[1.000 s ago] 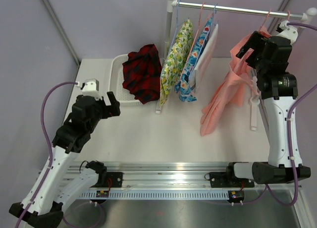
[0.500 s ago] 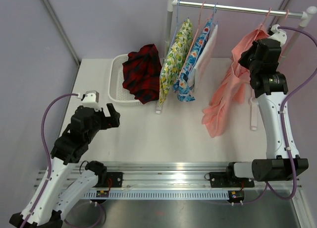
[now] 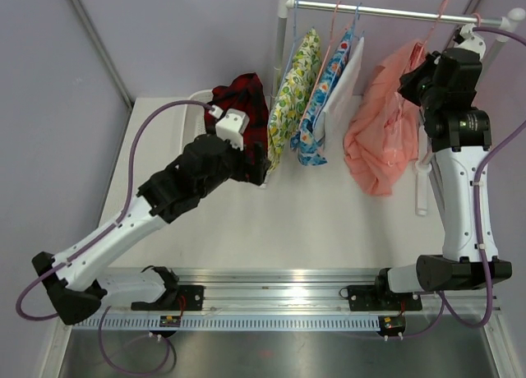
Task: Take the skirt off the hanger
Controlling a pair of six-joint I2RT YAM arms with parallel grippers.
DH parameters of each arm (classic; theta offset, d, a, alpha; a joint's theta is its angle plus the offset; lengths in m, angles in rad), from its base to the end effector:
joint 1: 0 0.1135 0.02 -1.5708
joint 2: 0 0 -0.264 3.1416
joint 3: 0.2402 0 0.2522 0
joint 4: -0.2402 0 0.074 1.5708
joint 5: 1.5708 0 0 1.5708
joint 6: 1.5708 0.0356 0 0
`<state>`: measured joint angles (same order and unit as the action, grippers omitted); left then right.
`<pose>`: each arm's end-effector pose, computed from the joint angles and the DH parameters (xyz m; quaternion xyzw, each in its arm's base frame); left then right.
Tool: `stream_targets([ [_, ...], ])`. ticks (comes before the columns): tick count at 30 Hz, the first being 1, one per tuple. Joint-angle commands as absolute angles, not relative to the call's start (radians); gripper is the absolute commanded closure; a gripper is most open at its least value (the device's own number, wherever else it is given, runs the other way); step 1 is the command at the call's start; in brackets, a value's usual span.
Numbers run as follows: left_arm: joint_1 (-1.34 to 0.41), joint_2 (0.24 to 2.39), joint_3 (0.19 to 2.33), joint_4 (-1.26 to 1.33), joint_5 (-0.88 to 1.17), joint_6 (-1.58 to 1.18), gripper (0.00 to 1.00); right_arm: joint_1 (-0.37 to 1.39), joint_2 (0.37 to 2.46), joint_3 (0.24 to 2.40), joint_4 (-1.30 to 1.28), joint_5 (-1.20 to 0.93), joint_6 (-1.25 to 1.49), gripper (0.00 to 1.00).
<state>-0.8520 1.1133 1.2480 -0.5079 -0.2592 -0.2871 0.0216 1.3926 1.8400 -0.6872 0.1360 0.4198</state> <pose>0.1643 -0.1739 0.4032 0.1583 0.8069 -0.2115 0.5283 0.2743 0.0011 0.5074 0.1964 0.7610 0.0827 0.6128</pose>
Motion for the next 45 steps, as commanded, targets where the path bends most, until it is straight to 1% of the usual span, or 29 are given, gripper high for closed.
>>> stream_targets([
  [1, -0.871, 1.188, 1.33, -0.298, -0.148, -0.245, 0.01, 0.028, 1.39, 1.937, -0.595, 0.101, 0.416, 1.0],
  [2, -0.876, 1.207, 1.325, -0.247, -0.058, -0.244, 0.01, 0.028, 1.388, 1.943, -0.6, 0.103, 0.414, 1.0],
  [3, -0.885, 1.227, 1.3, -0.11, -0.007, -0.248, 0.01, 0.028, 1.385, 1.947, -0.609, 0.104, 0.413, 1.0],
  [5, -0.896, 1.334, 1.281, 0.047, 0.124, -0.258, 0.01, 0.028, 1.37, 1.942, -0.612, 0.098, 0.416, 1.0],
  [6, -0.905, 1.397, 1.296, 0.127, 0.153, -0.255, 0.01, 0.028, 1.361, 1.933, -0.617, 0.085, 0.419, 1.0],
  [7, -0.923, 1.517, 1.352, 0.161, 0.175, -0.244, 0.01, 0.029, 1.339, 1.927, -0.62, 0.08, 0.42, 1.0],
  [9, -0.94, 1.659, 1.446, 0.205, 0.192, -0.242, 0.01, 0.031, 1.316, 1.905, -0.62, 0.071, 0.428, 1.0],
  [10, -0.942, 1.721, 1.556, 0.204, 0.207, -0.253, 0.01, 0.029, 1.296, 1.899, -0.632, 0.066, 0.434, 1.0],
  [11, -0.942, 1.852, 1.625, 0.195, 0.215, -0.27, 0.01, 0.031, 1.286, 1.895, -0.637, 0.057, 0.439, 1.0],
  [13, -0.946, 1.966, 1.733, 0.186, 0.216, -0.278, 0.01, 0.032, 1.255, 1.875, -0.649, 0.046, 0.449, 1.0],
  [14, -0.946, 2.067, 1.859, 0.177, 0.206, -0.275, 0.01, 0.032, 1.247, 1.856, -0.647, 0.043, 0.446, 1.0],
  [17, -0.936, 2.245, 2.113, 0.025, 0.17, -0.249, 0.01, 0.032, 1.232, 1.845, -0.656, 0.037, 0.425, 1.0],
  [18, -0.933, 2.367, 2.287, -0.047, 0.161, -0.247, 0.01, 0.032, 1.232, 1.85, -0.661, 0.037, 0.419, 1.0],
  [21, -0.902, 2.544, 2.51, -0.094, 0.077, -0.282, 0.01, 0.031, 1.223, 1.842, -0.67, 0.029, 0.411, 1.0],
  [24, -0.856, 2.586, 2.452, 0.032, 0.074, -0.408, 0.01, 0.032, 1.198, 1.803, -0.649, 0.011, 0.428, 1.0],
  [26, -0.841, 2.638, 2.46, 0.061, 0.122, -0.477, 0.01, 0.032, 1.177, 1.761, -0.635, 0.006, 0.442, 1.0],
  [29, -0.839, 2.721, 2.557, -0.021, 0.138, -0.556, 0.01, 0.031, 1.161, 1.712, -0.611, 0.005, 0.445, 1.0],
  [34, -0.841, 2.692, 2.459, -0.112, 0.107, -0.675, 0.01, 0.032, 1.149, 1.663, -0.575, -0.029, 0.46, 1.0],
  [37, -0.841, 2.72, 2.488, -0.196, 0.08, -0.735, 0.01, 0.032, 1.14, 1.643, -0.568, -0.038, 0.472, 1.0],
  [42, -0.842, 2.795, 2.526, -0.192, 0.133, -0.816, 0.01, 0.032, 1.12, 1.632, -0.578, -0.037, 0.472, 1.0],
  [45, -0.851, 2.825, 2.508, -0.163, 0.143, -0.853, 0.01, 0.031, 1.103, 1.637, -0.589, -0.029, 0.465, 1.0],
])
